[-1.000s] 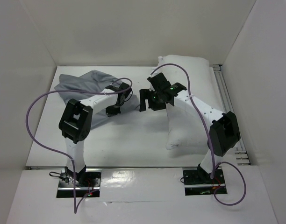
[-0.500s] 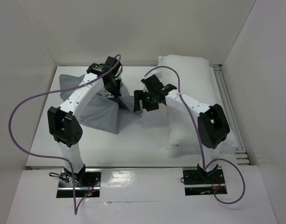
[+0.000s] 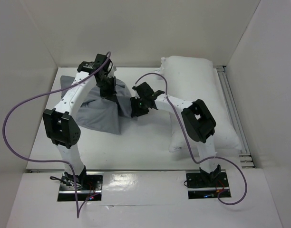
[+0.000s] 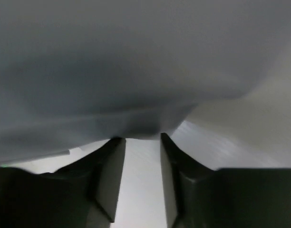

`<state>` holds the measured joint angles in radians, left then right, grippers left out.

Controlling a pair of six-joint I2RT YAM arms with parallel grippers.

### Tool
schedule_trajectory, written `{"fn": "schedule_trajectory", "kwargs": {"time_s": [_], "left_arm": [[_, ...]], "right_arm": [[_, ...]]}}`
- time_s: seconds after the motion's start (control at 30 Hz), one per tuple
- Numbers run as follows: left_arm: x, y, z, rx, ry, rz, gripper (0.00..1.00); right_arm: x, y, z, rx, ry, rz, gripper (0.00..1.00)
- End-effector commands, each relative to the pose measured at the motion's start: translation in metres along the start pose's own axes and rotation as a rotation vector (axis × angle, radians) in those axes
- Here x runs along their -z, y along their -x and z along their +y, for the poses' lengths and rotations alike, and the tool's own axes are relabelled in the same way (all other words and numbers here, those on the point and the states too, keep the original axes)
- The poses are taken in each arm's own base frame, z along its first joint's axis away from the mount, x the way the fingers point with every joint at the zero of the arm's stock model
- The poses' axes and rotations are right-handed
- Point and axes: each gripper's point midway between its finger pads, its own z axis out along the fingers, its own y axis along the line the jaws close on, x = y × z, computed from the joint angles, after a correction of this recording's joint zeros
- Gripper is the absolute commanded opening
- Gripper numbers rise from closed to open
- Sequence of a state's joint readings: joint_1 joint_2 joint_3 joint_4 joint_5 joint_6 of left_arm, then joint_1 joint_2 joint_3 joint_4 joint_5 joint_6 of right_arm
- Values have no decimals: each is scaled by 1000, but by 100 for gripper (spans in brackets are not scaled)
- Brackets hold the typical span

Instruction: Put the pillow into the pillowcase

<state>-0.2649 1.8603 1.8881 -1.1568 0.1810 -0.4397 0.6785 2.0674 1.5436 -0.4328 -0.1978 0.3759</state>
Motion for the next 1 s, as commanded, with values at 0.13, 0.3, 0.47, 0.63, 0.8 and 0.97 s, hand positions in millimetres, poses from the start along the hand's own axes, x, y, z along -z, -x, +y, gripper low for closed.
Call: {"fn": "schedule_trajectory", "kwargs": {"time_s": [0.13, 0.3, 0.47, 0.63, 0.8, 0.97], "left_arm": [[48, 3, -14, -38, -89, -97, 0], [70, 25, 6, 8, -57, -183, 0], [77, 21, 13, 18, -36, -199, 0], [60, 43, 6, -31, -42, -229, 0], [-13, 89, 42, -4, 128, -142, 16], [2, 87, 53, 23, 147, -186, 62]], "right_arm": [[30, 54, 39, 98, 135, -231, 0], [108, 50, 36, 164, 81, -336, 0], [162, 27, 39, 178, 78, -340, 0], [177, 41, 42, 138, 81, -381, 0], [153, 123, 12, 87, -31, -472, 0], [123, 148, -13, 77, -56, -398, 0]]}}
